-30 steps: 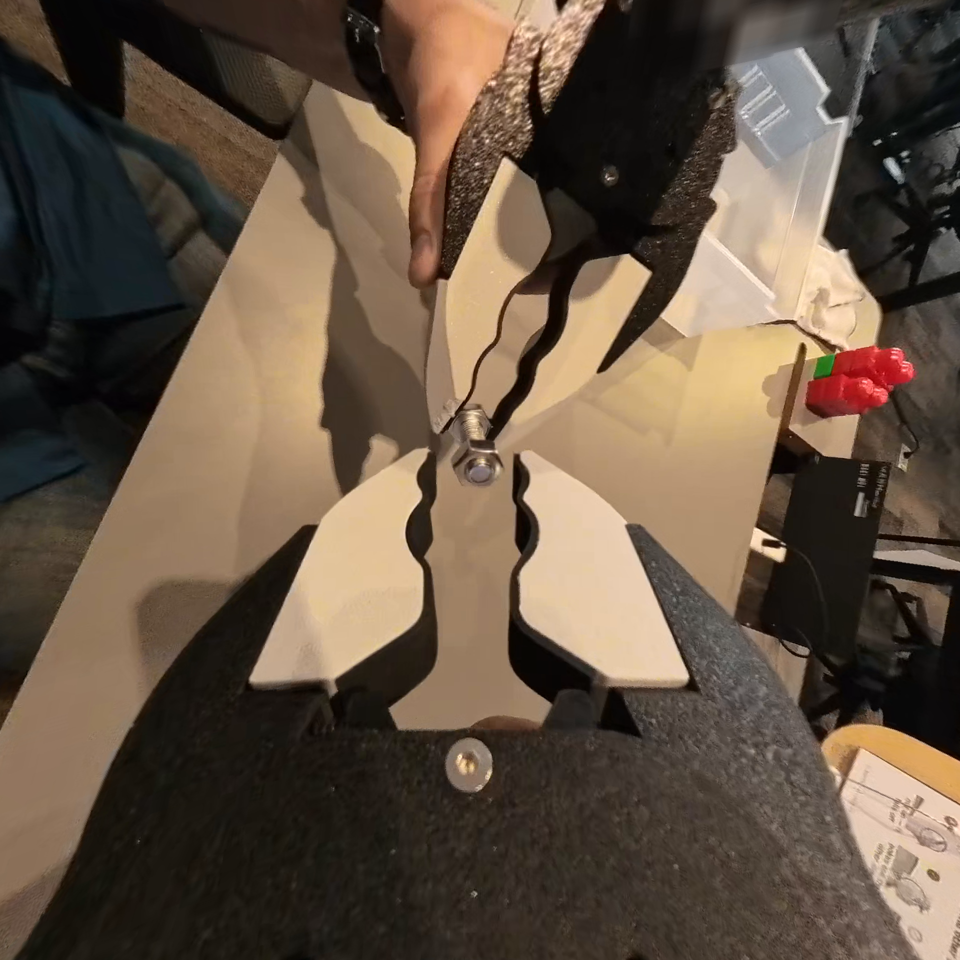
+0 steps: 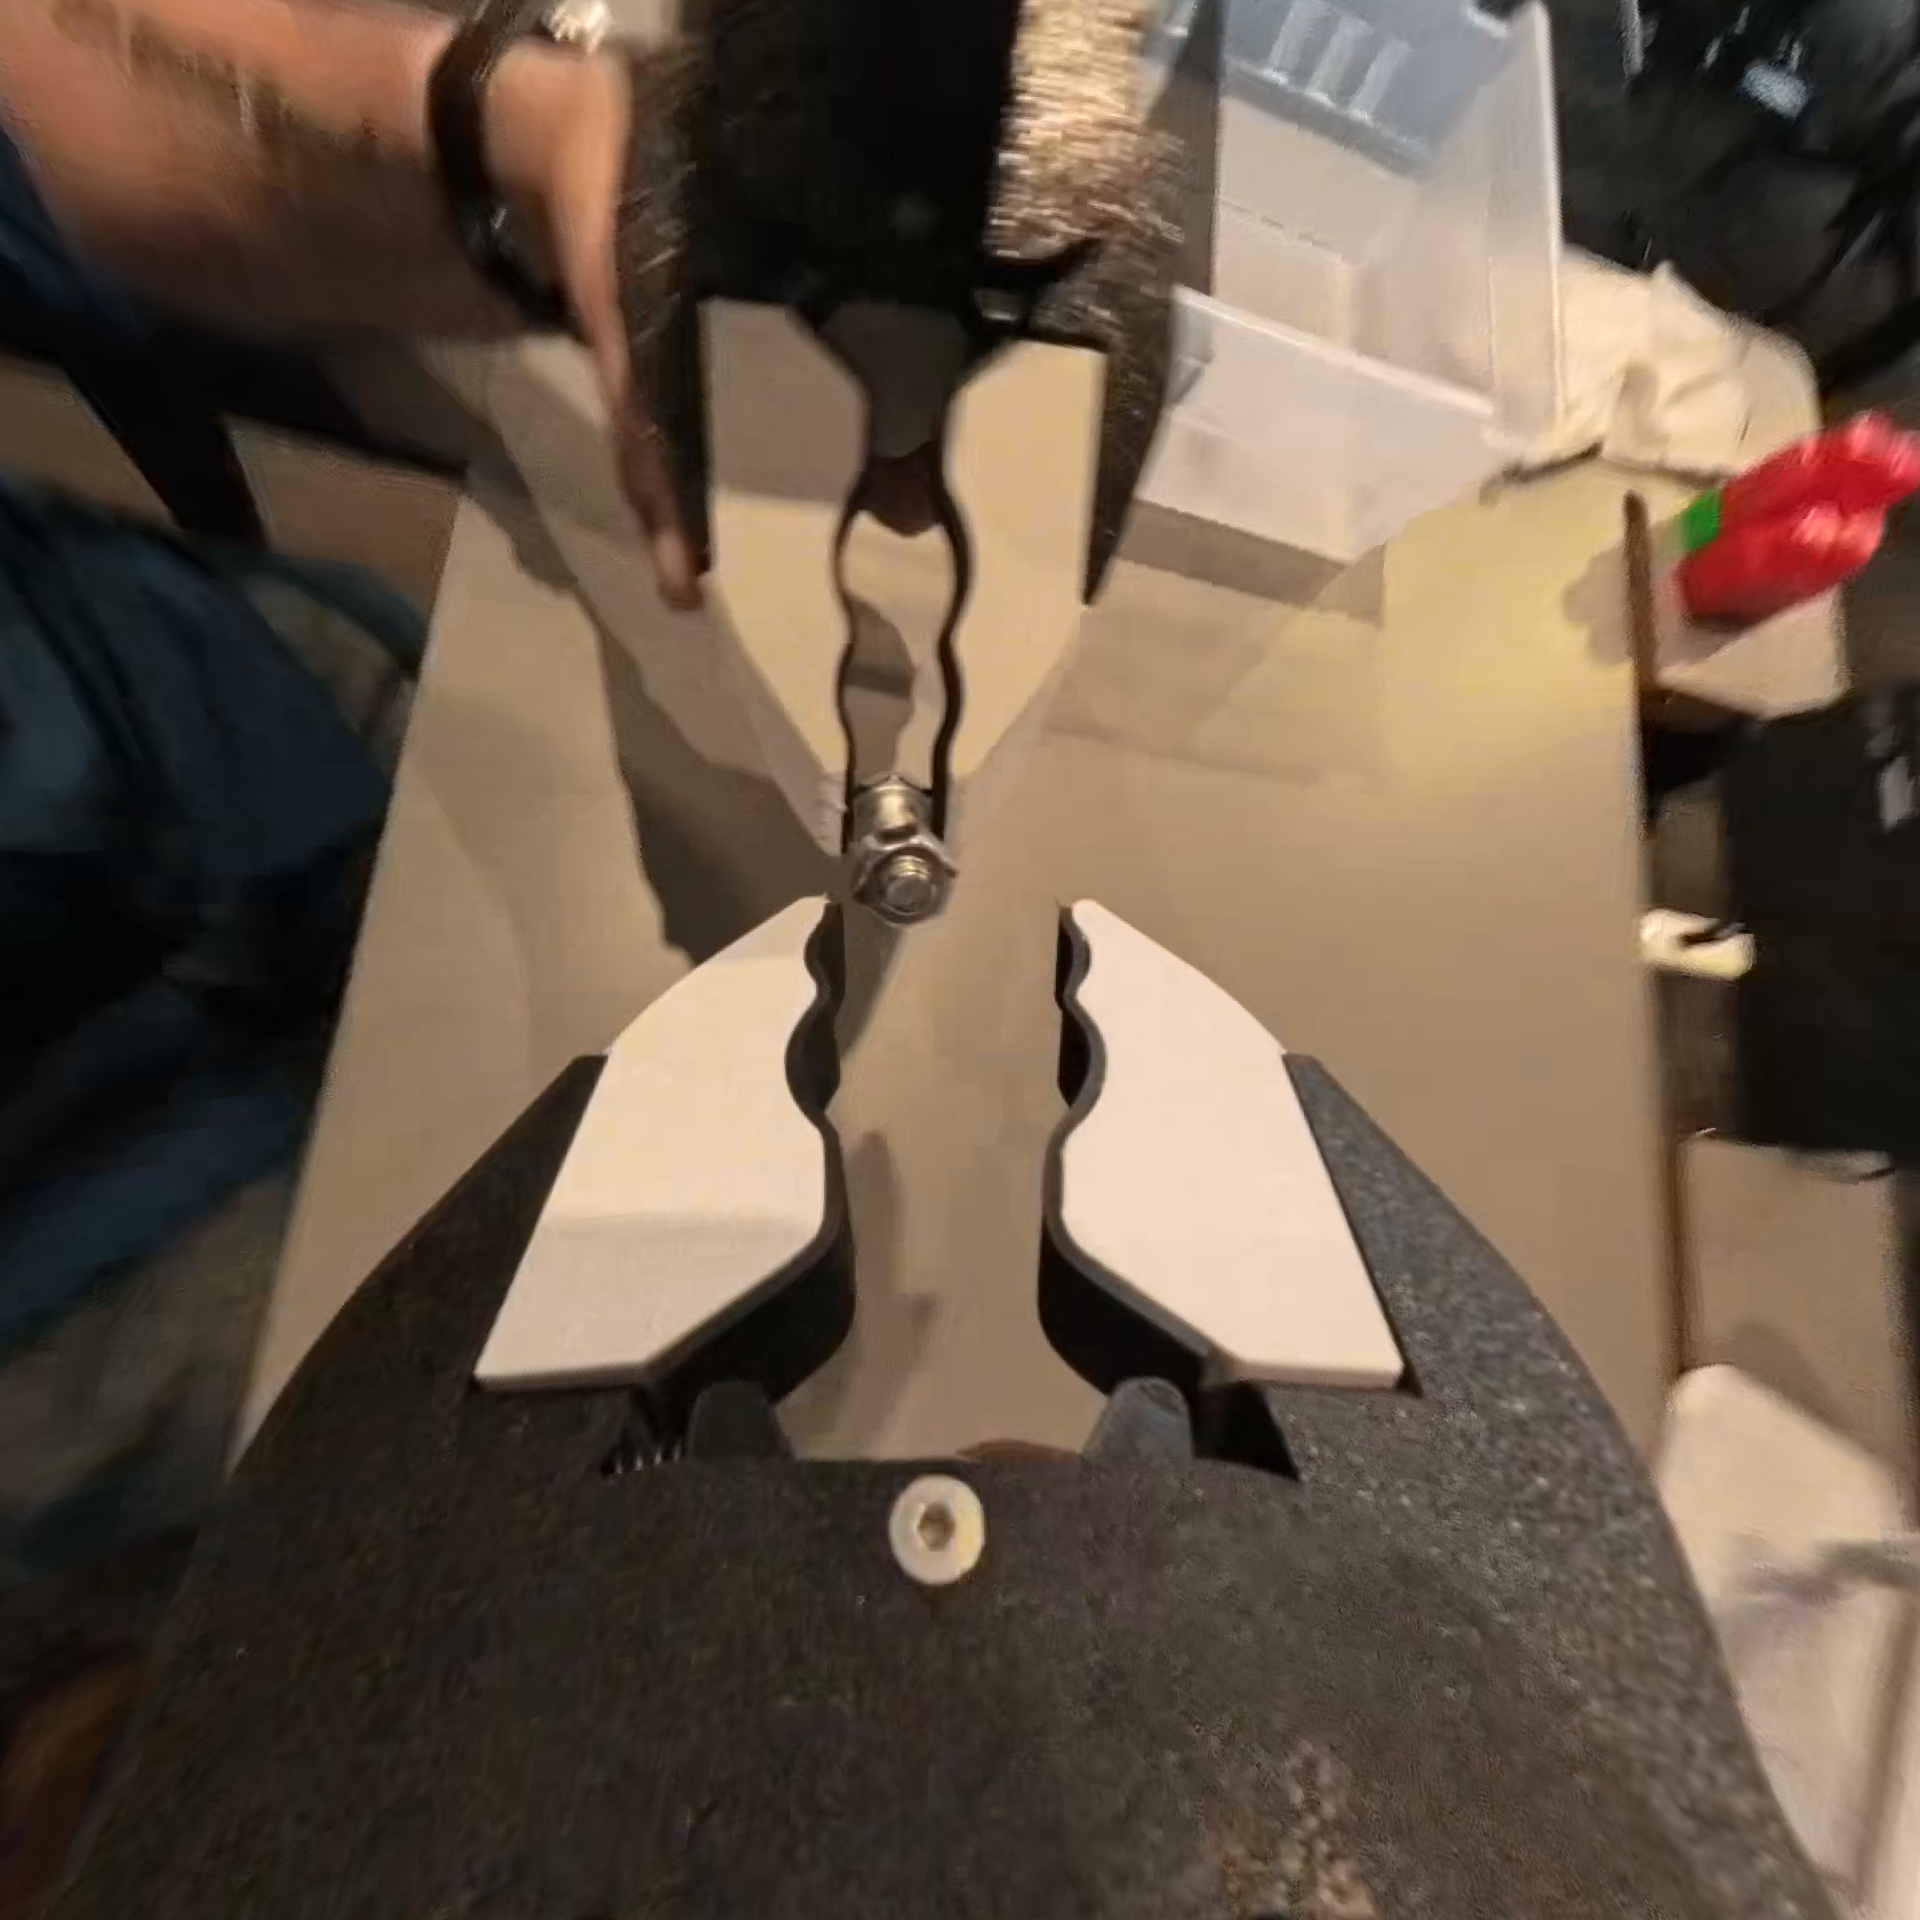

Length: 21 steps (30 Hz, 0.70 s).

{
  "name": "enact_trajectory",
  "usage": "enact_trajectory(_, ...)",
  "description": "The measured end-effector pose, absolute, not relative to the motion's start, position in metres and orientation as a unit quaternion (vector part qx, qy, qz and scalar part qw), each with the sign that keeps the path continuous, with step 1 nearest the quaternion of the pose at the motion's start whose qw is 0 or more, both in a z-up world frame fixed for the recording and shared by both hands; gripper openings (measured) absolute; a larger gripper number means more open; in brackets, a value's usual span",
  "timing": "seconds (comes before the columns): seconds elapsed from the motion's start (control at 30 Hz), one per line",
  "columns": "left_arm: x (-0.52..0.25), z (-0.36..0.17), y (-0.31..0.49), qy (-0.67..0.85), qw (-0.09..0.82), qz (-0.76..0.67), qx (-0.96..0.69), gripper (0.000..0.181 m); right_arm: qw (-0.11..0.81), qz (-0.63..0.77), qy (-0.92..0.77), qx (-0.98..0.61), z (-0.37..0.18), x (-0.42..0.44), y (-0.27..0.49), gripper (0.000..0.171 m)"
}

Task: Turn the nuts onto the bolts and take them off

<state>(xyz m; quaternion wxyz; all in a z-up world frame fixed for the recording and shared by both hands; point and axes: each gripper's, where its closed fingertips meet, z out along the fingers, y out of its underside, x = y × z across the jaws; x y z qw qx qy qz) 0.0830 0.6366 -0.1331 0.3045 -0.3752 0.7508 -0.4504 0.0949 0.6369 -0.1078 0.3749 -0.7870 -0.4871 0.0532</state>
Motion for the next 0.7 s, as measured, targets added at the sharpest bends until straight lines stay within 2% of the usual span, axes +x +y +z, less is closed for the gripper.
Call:
enact_trajectory(0.13, 0.082, -0.134, 0.632, 0.752, 0.288, -0.464, -0.368, 0.017, 0.361, 0.018, -0.562, -0.744, -0.112, 0.081, 0.627, 0.028)
enact_trajectory(0.3, 0.083, -0.137, 0.629, 0.763, 0.290, -0.448, -0.364, 0.017, 0.351, 0.037, -0.542, -0.763, -0.117, 0.080, 0.628, 0.019)
enact_trajectory(0.5, 0.089, -0.141, 0.641, 0.769, 0.337, -0.393, -0.375, 0.017, 0.306, 0.163, -0.360, -0.866, -0.122, 0.087, 0.634, 0.019)
enact_trajectory(0.7, 0.092, -0.141, 0.648, 0.771, 0.381, -0.342, -0.378, 0.017, 0.245, 0.381, -0.101, -0.886, -0.121, 0.087, 0.638, 0.019)
